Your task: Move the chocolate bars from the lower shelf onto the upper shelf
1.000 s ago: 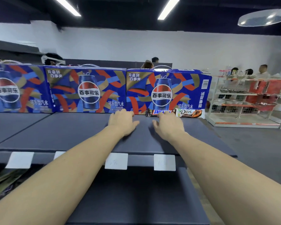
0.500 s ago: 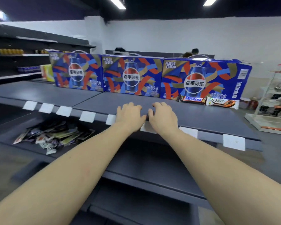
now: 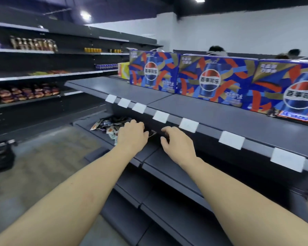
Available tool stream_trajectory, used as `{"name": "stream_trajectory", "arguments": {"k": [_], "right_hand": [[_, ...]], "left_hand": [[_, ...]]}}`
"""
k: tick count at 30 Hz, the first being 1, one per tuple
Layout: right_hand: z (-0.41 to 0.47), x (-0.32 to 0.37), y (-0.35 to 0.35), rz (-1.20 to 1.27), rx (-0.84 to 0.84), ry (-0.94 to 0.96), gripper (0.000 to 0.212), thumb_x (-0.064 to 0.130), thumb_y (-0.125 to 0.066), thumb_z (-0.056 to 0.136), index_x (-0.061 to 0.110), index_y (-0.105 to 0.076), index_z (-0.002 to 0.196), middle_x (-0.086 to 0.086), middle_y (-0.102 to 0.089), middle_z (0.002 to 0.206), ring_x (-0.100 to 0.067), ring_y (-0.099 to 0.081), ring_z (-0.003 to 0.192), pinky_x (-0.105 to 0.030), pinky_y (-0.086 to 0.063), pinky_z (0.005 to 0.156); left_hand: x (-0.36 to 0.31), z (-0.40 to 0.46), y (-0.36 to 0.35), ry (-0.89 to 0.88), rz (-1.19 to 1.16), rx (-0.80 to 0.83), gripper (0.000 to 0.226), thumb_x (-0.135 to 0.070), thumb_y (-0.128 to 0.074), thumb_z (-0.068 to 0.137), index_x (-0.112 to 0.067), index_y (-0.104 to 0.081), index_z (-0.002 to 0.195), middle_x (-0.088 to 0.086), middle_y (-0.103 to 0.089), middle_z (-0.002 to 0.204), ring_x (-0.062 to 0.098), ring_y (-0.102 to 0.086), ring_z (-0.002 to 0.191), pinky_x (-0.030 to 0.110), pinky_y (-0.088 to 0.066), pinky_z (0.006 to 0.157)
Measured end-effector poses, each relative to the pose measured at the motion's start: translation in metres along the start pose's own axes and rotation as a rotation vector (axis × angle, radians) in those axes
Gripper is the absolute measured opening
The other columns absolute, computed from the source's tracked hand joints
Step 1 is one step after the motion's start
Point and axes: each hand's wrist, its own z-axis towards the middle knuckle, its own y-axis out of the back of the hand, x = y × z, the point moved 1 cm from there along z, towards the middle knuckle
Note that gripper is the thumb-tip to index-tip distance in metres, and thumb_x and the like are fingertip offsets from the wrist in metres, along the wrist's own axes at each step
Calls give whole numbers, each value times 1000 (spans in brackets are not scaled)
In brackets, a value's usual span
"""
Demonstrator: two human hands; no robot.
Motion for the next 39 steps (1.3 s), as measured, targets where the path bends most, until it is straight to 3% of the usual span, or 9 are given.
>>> {"name": "stream_trajectory", "arguments": {"k": [6, 10, 21, 25, 33, 39], "right_hand": [[28, 23, -73, 20, 150, -47, 42, 32, -50, 96, 25, -50, 137, 2, -57, 129, -19, -58, 113, -37, -52, 85], [55, 35, -122, 25, 221, -89, 47, 33, -51, 96, 23, -45, 142, 1, -52, 136, -19, -54, 118, -37, -50, 89], [123, 49, -241, -24, 377, -270, 49, 33, -53, 96, 20, -40, 141, -3, -46, 135, -24, -54, 113, -38, -49, 86], [151, 36, -273, -28, 410, -308, 49, 32, -54, 96, 19, -40, 141, -4, -44, 139, -26, -54, 117, -38, -49, 89], [206, -9, -346, -6, 508, -369, 53, 33, -52, 95, 26, -37, 146, -7, -46, 141, -30, -52, 123, -39, -49, 94], [225, -19, -390, 3, 540, -343, 51, 36, -45, 99, 41, -29, 147, -13, -40, 141, -34, -57, 112, -40, -51, 86]], "left_hand": [[62, 7, -40, 52, -3, 101, 32, -41, -48, 95, -18, -63, 112, 7, -59, 115, 28, -55, 105, 36, -43, 77], [106, 27, -66, 80, 2, 164, 33, -37, -48, 95, -17, -59, 119, 8, -56, 118, 29, -54, 109, 39, -44, 83], [207, 103, -143, 64, -10, 344, 36, -32, -50, 95, -20, -54, 129, 8, -53, 123, 31, -55, 109, 41, -47, 86], [218, 134, -170, 67, -38, 388, 40, -33, -49, 96, -22, -50, 134, 8, -52, 128, 31, -54, 113, 42, -45, 91], [219, 191, -235, 107, -94, 477, 31, -34, -50, 95, -14, -53, 117, 11, -52, 118, 34, -54, 105, 40, -45, 79], [225, 211, -283, 136, -104, 497, 58, -51, -51, 91, -26, -39, 141, 12, -45, 129, 34, -45, 119, 44, -46, 87]]}}
